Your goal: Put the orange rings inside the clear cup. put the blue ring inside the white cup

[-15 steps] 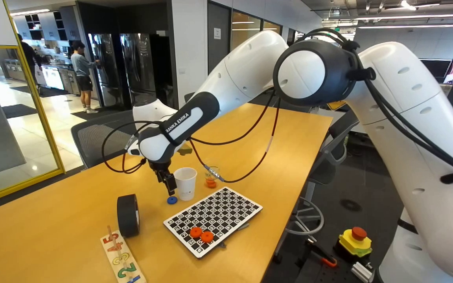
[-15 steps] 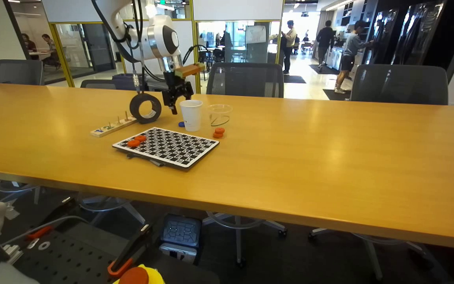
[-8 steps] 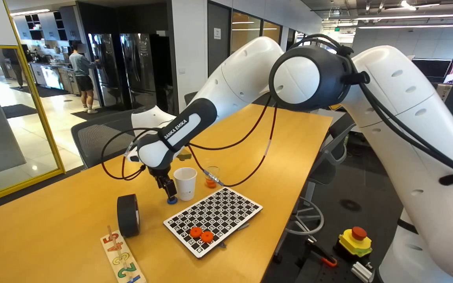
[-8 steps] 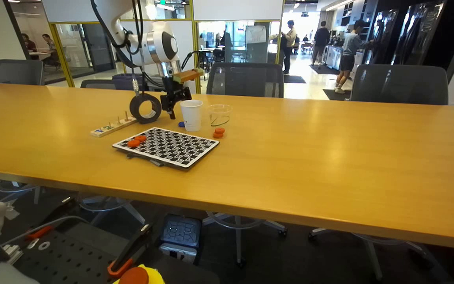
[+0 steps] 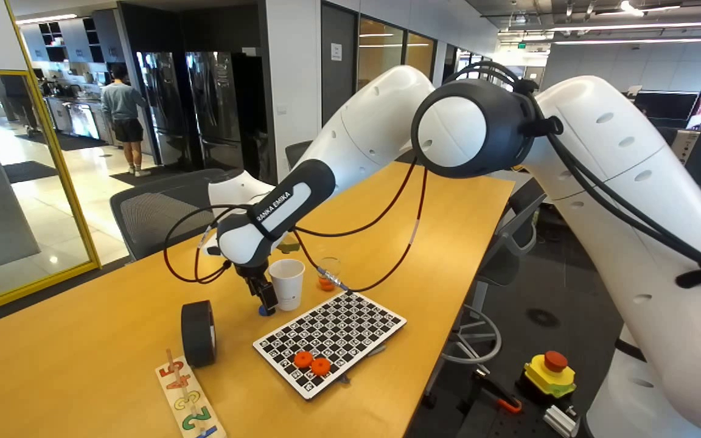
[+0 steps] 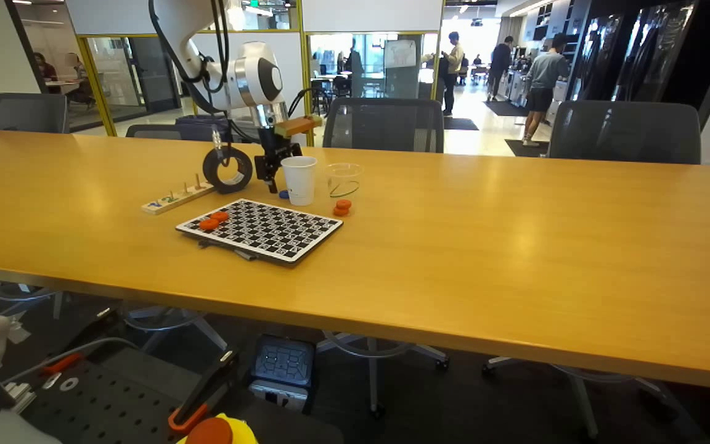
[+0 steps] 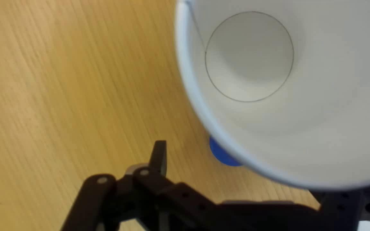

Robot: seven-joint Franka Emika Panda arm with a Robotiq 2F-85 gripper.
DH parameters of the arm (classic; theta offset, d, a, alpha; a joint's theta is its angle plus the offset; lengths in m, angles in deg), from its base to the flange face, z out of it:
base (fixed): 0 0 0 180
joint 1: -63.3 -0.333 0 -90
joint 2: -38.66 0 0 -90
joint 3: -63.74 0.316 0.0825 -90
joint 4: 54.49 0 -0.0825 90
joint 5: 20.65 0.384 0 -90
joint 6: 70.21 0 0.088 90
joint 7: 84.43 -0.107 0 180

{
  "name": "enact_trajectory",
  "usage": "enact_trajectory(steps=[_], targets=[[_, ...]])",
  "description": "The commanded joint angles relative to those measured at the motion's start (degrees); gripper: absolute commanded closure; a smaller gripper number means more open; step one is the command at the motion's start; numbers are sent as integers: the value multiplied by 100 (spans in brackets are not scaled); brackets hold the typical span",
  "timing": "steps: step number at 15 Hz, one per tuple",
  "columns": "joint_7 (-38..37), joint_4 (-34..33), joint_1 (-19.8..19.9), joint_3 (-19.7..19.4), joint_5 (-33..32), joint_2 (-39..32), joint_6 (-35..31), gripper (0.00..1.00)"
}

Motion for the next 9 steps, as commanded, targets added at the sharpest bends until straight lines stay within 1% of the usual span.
enact_trajectory(steps=[1, 9], targets=[[7, -256, 48, 4, 133, -125, 137, 0], [97, -316, 241, 91, 396, -217, 95, 0]])
